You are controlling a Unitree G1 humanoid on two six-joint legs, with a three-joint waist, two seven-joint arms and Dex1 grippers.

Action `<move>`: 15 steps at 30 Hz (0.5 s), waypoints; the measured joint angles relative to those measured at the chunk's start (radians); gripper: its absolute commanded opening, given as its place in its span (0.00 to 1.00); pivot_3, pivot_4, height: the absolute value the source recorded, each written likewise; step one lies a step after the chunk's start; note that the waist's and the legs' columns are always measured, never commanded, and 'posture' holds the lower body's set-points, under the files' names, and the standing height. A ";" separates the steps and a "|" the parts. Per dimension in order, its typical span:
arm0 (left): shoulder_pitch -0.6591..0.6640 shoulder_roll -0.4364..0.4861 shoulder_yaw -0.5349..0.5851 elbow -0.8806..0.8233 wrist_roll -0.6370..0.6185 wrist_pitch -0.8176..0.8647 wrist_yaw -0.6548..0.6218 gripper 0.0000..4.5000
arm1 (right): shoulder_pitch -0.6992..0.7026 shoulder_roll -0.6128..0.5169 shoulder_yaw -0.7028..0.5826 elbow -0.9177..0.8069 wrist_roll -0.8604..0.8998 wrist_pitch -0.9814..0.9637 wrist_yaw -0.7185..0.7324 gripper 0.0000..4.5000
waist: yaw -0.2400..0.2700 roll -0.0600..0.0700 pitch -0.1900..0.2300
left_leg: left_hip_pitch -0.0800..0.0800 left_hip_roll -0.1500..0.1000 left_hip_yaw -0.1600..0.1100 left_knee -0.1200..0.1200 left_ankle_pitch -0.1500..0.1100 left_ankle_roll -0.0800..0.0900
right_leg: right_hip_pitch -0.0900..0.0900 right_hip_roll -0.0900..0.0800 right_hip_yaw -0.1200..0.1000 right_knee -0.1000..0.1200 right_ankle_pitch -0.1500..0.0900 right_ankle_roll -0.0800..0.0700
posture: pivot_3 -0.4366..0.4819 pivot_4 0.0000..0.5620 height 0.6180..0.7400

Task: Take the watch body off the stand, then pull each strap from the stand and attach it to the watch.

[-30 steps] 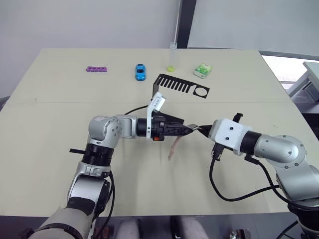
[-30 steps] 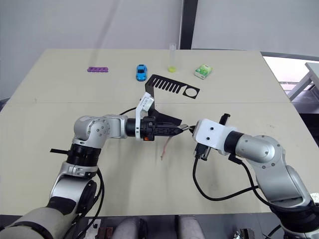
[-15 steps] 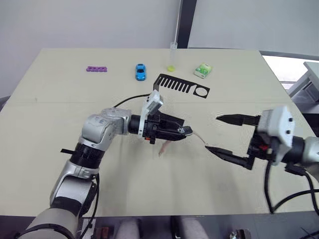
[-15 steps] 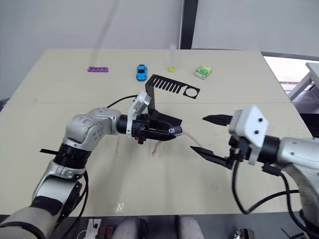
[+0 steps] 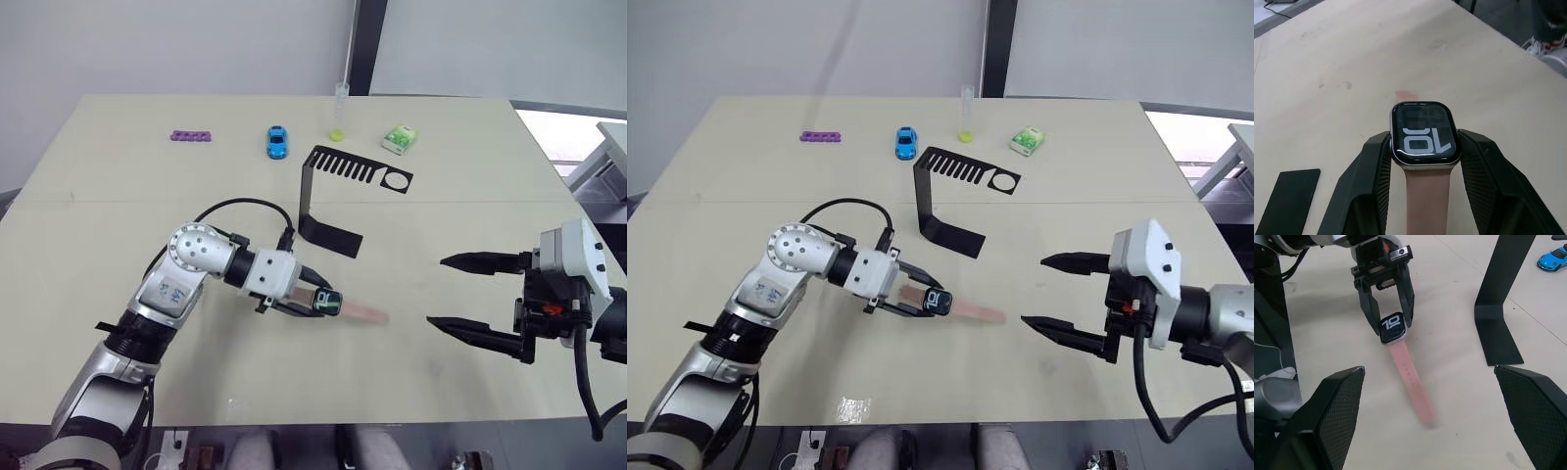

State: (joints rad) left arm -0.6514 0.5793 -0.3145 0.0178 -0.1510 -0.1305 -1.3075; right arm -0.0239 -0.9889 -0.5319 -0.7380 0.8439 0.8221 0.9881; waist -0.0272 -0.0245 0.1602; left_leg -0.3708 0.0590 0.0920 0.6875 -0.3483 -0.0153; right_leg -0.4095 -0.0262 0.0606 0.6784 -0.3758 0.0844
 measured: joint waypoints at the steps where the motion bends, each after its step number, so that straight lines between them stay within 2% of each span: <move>1: 0.000 -0.007 0.002 0.000 0.003 -0.022 0.011 0.36 | 0.007 -0.002 0.014 -0.001 -0.012 -0.018 0.000 1.00 | 0.000 0.000 0.000 | 0.000 0.000 0.000 0.000 0.000 0.000 | 0.000 0.000 0.000 0.000 0.000 0.000 | 0.48 0.27 1.00; 8: 0.000 -0.006 0.022 0.000 0.005 -0.055 0.036 0.36 | 0.011 -0.002 0.062 0.000 -0.057 -0.083 0.000 1.00 | -0.001 0.000 0.000 | 0.000 0.000 0.000 0.000 0.000 0.000 | 0.000 0.000 0.000 0.001 0.000 0.000 | 0.48 0.27 1.00; 10: 0.012 0.009 0.022 -0.014 -0.011 0.009 0.029 0.36 | 0.010 -0.002 0.070 0.000 -0.060 -0.090 -0.001 1.00 | -0.001 0.000 0.000 | 0.000 0.000 0.000 0.000 0.000 0.000 | 0.000 0.000 0.000 0.002 0.000 0.000 | 0.48 0.27 1.00; 15: 0.039 0.033 0.021 -0.071 -0.094 0.361 0.034 0.36 | 0.011 -0.002 0.082 0.005 -0.068 -0.100 -0.001 1.00 | -0.001 0.000 0.000 | 0.000 0.001 -0.001 0.000 0.000 0.000 | 0.000 0.000 0.000 0.002 0.000 0.000 | 0.48 0.27 1.00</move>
State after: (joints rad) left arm -0.6127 0.6123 -0.2940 -0.0533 -0.2454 0.2309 -1.2738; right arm -0.0127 -0.9907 -0.4501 -0.7329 0.7756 0.7220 0.9866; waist -0.0281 -0.0245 0.1601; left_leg -0.3706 0.0596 0.0915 0.6880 -0.3483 -0.0153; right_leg -0.4092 -0.0261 0.0603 0.6805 -0.3758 0.0844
